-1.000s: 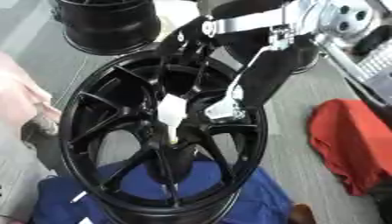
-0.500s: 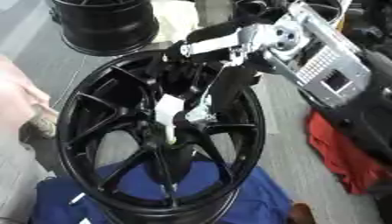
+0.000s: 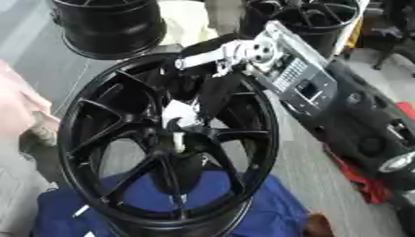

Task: Pull the pin out of the wheel hub.

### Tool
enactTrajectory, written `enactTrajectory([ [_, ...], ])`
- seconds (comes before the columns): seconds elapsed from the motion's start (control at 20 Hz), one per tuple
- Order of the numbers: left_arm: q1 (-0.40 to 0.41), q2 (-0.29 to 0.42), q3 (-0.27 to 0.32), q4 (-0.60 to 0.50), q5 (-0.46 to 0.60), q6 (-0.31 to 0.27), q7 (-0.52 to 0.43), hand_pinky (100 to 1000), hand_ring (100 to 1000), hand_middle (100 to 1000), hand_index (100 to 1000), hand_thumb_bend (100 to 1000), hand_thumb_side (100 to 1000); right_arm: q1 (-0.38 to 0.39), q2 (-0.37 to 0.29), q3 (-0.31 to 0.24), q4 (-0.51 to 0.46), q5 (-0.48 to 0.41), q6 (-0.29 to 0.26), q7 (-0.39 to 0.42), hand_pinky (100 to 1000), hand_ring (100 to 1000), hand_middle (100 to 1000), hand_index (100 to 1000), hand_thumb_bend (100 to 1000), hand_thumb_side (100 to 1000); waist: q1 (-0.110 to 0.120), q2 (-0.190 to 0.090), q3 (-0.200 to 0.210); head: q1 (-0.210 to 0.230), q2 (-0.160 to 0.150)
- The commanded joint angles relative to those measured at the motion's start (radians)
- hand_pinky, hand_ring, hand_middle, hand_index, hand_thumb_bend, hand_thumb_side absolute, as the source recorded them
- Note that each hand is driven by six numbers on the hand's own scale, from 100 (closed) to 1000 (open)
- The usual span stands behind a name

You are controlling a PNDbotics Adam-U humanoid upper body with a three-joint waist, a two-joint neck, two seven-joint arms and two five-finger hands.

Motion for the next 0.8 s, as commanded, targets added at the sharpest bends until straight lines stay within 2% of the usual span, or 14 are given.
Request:
enactTrajectory([
  [0.05, -0.008, 0.023, 0.0, -0.016, -0.001, -0.085, -0.087, 739, 647, 619, 784, 278, 769, -0.021, 0.01, -0.021, 0.03, 0.025, -0.009, 0.004, 841, 878, 903, 969, 356, 385, 0.01, -0.011, 0.001, -0.005, -0.005],
  [0.35, -0.008, 0.023, -0.001, -0.017, -0.001, -0.085, -0.088, 739, 648, 619, 784, 278, 770, -0.016, 0.031, -0.028, 0.091, 0.071, -0.029, -0.003, 837, 870, 884, 968, 354, 398, 0.01, -0.01, 0.002, -0.006, -0.004],
  [0.8, -0.008, 0.023, -0.001, -0.017, -0.002, -0.087, -0.089, 738, 650, 620, 784, 278, 770, -0.013, 0.038, -0.038, 0.117, 0.174, -0.052, -0.001, 831, 867, 871, 968, 358, 419, 0.01, -0.011, 0.002, -0.007, -0.003],
])
